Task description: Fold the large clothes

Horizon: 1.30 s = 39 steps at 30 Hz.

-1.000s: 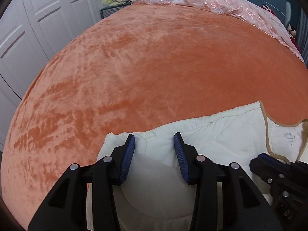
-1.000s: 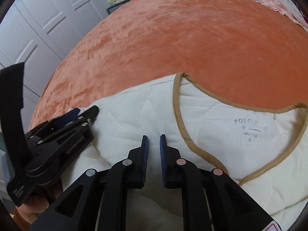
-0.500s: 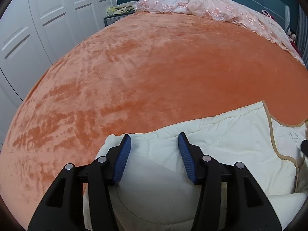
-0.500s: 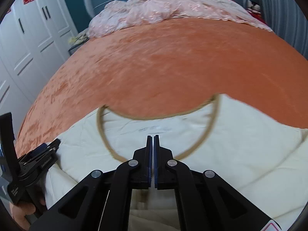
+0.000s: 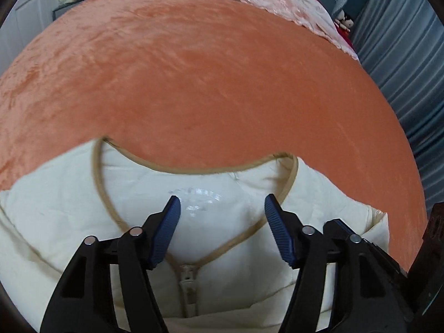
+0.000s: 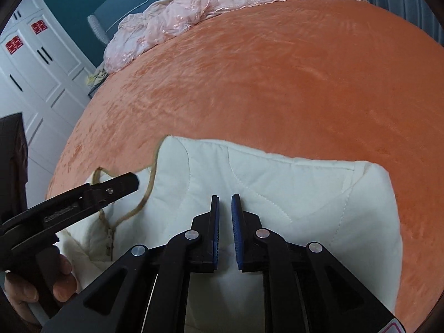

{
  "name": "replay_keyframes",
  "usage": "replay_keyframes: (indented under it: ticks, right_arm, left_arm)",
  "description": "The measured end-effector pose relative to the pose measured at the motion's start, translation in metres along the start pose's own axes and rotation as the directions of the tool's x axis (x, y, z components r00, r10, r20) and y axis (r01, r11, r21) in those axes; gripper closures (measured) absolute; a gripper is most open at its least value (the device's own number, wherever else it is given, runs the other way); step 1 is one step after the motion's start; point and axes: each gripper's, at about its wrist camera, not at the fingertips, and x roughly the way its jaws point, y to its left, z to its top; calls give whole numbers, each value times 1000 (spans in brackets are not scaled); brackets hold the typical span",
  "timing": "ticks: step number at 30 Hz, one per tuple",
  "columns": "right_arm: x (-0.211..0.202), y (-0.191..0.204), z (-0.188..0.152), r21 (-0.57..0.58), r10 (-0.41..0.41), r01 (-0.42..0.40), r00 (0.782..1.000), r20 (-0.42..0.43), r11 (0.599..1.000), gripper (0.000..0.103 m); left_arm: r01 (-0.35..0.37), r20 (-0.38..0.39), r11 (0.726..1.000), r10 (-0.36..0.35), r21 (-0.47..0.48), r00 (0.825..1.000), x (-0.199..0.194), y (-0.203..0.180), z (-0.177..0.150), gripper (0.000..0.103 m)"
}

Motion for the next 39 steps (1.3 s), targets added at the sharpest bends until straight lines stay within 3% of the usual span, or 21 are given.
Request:
replay_keyframes:
  ticks: [2,6,10,12,14,15,17,19,22,24,27,32,39]
  right_arm:
    - [5,-3,-4,-20,-47,47,999,2,999,103]
    - [6,-7,-8,-12,-73,73,997,36,997,103]
    - [2,-2,-13,-37,-157,161,983,91,986,103]
    - [-4,-3,-11,-12,-205,208,972,112,978,103]
    - [-18,0,-6,16,-301,302,940,159,953,103]
    - [-27,6,-3,12,-303,306,934,190,952,89]
    - [-33,25,6,-43,-202,213,962,184,976,88]
    - [-20,55,11,-129,-78,91,991,106,987,88]
    - [13,94,7,-207,-11,10,1000,-2,978,88]
    - [35,110,-1,-264,-30,22,999,-28,964,88]
    - [54,116,-13,-311,-82,72,996,-19,948,89]
    - [61,111,-19,-289,-66,68,998,16,955,93]
    - [70,114,-22,-295,-85,101,994,68,950,94]
  left_arm:
    - [-64,2,997,64,32,998,16,-6,-8,50]
    - [-186,94,975,175,119,980,23,-17,-23,53]
    - [-216,124,973,205,83,971,20,-13,-25,55]
    - [-280,144,959,272,42,951,11,-4,-21,59]
    - [-337,171,942,332,0,928,-3,13,-15,59]
    - [-335,184,942,331,-15,925,-12,23,-12,59]
    - [-343,205,939,342,-30,917,-29,45,-7,59]
    - [-358,201,932,360,-49,911,-36,65,-1,59]
    - [-349,139,934,356,-76,924,-27,86,4,60]
    - [-346,120,936,351,-58,929,-19,89,-1,59]
    - [-365,155,930,366,-34,918,-9,88,-11,55]
    - [-387,213,921,386,-38,898,-1,87,-19,53]
    - [-391,262,919,391,-57,882,3,88,-24,51]
